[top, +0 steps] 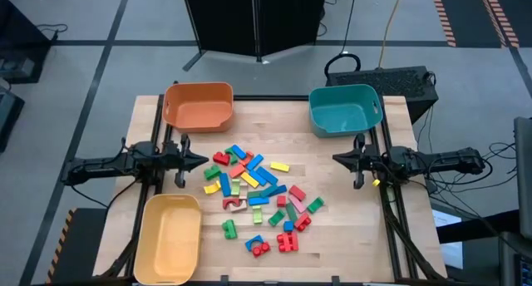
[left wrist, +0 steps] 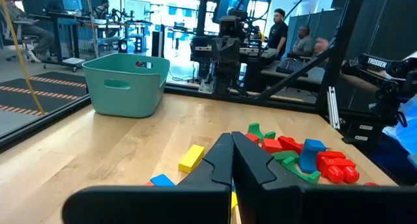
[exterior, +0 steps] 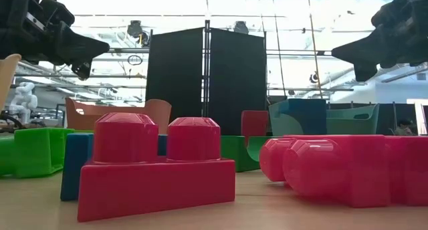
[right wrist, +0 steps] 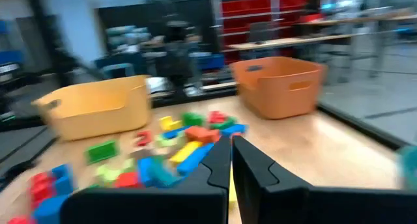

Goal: Sort blocks by size
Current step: Put the green arch block into the blue bin

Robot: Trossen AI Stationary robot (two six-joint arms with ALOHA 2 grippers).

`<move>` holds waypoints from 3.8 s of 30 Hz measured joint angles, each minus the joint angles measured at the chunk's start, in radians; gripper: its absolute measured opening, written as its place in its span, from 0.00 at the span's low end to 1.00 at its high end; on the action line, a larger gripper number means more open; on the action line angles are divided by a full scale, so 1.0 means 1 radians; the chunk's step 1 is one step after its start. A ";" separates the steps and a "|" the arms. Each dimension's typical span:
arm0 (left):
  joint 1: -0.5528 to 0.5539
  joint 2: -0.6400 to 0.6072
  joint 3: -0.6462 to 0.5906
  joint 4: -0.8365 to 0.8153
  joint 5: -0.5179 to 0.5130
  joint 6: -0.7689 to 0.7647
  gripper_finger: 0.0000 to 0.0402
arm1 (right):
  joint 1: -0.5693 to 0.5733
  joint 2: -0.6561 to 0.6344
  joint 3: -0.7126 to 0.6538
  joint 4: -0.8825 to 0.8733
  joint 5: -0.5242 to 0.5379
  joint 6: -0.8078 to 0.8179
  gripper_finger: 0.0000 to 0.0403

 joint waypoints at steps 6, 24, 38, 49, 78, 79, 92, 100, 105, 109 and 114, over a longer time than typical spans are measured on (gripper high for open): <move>0.000 0.000 0.000 0.000 0.000 0.000 0.00 | 0.000 0.000 0.000 -0.005 0.087 -0.007 0.00; 0.000 0.000 0.000 0.000 0.000 0.000 0.00 | 0.000 0.000 0.000 -0.006 0.087 -0.007 0.00; 0.000 0.000 0.000 0.000 0.000 0.010 0.00 | 0.000 0.000 0.000 -0.005 0.087 -0.007 0.00; 0.000 0.000 0.000 0.000 -0.001 0.132 0.00 | 0.000 0.000 0.000 -0.005 0.087 -0.014 0.00; 0.000 0.000 0.001 0.385 -0.014 0.156 0.00 | 0.000 0.226 0.261 -0.020 0.083 -0.091 0.00; 0.000 0.000 0.002 0.383 -0.023 0.154 0.00 | 0.000 0.263 0.292 -0.036 0.083 -0.094 0.00; 0.000 0.032 0.008 0.392 -0.057 -0.021 0.00 | -0.002 0.685 0.540 -0.126 0.082 -0.166 0.13; 0.000 0.146 0.019 0.414 -0.130 -0.027 0.00 | -0.028 0.883 0.653 -0.256 0.033 -0.141 0.23; 0.000 0.258 0.076 0.413 -0.147 -0.009 0.00 | -0.040 0.978 0.659 -0.274 0.004 -0.097 0.28; 0.000 0.385 0.128 0.409 -0.151 -0.002 0.00 | -0.040 1.034 0.660 -0.274 -0.018 -0.054 0.30; 0.000 0.563 0.213 0.416 -0.158 0.000 0.00 | -0.039 1.092 0.660 -0.283 -0.168 0.036 0.31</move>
